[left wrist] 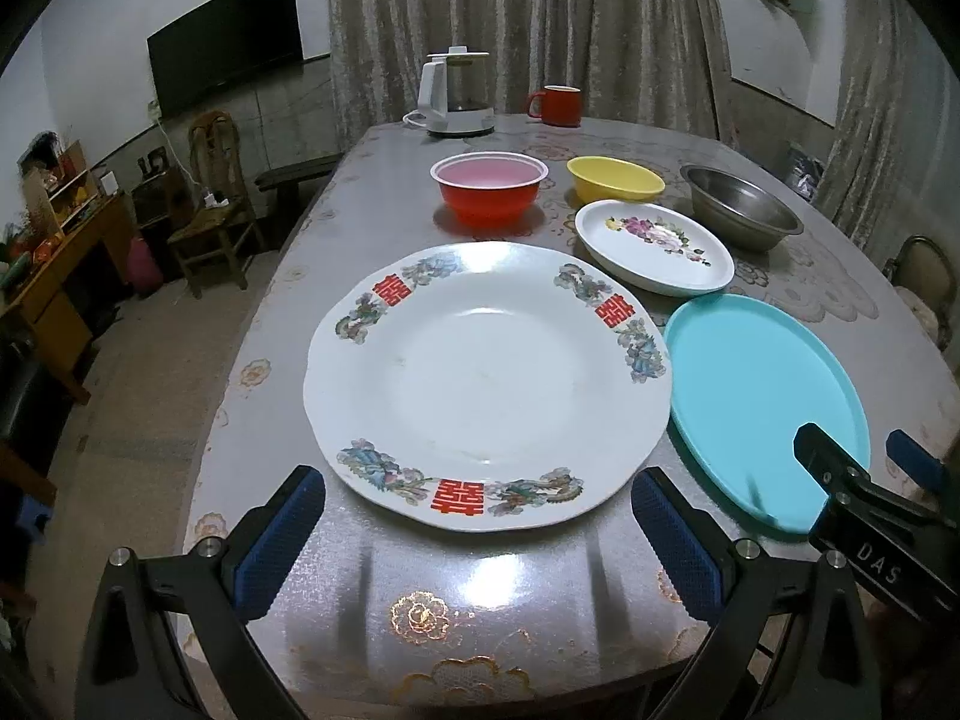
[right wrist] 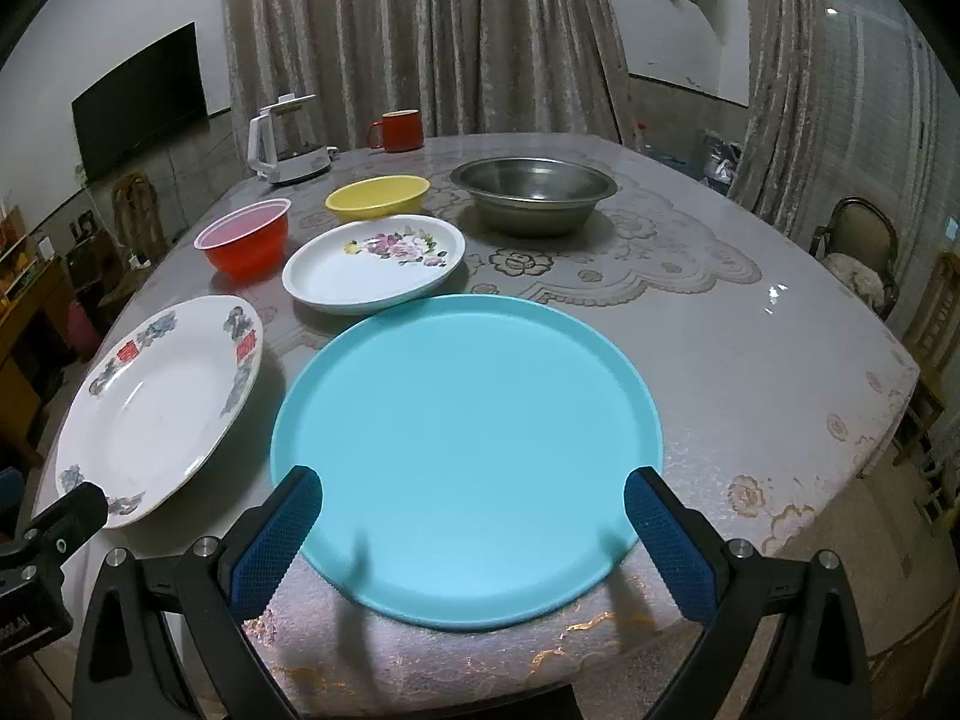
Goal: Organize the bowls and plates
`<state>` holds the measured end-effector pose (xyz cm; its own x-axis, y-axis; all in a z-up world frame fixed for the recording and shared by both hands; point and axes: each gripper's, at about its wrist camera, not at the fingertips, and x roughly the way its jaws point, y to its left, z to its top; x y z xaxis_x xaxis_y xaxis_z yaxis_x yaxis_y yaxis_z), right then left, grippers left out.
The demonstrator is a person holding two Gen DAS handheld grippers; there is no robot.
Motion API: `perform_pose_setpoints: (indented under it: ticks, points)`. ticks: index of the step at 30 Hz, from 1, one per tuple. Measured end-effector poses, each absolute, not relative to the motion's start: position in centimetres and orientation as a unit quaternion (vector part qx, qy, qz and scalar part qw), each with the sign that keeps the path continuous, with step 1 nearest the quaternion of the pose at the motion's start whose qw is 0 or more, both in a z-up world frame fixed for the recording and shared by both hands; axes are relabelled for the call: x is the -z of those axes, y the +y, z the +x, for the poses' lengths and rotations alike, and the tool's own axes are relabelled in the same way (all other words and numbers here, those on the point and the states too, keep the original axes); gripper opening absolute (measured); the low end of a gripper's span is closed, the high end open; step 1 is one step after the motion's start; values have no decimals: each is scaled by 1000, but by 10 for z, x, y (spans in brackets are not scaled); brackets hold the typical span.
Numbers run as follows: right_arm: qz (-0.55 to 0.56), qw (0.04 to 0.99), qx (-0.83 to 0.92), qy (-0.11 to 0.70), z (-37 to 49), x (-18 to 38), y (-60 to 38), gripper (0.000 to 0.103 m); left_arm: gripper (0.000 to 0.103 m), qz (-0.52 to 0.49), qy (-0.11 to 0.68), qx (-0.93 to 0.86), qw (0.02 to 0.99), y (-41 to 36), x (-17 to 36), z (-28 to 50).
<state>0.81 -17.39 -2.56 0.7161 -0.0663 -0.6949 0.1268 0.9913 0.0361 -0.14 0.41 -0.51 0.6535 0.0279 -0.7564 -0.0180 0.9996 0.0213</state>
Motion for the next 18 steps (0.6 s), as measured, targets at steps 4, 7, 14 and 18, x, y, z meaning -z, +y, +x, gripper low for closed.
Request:
perform_pose_setpoints:
  ticks: [4,7,14,18]
  points:
    - [45,923,52,378,9,27,-176,103,103,7,418,-14,908,4,7,-1]
    - [49,922,53,381,9,29,-178,103,103,7,418,-13,908,3,7,-1]
    - [51,921,54,381,8,29,-179,103,103,7,420,-14,907,3,9,-3]
    - [53,921,54,381,8,29,-180,103,103,9,419,-13,908,3,8,-4]
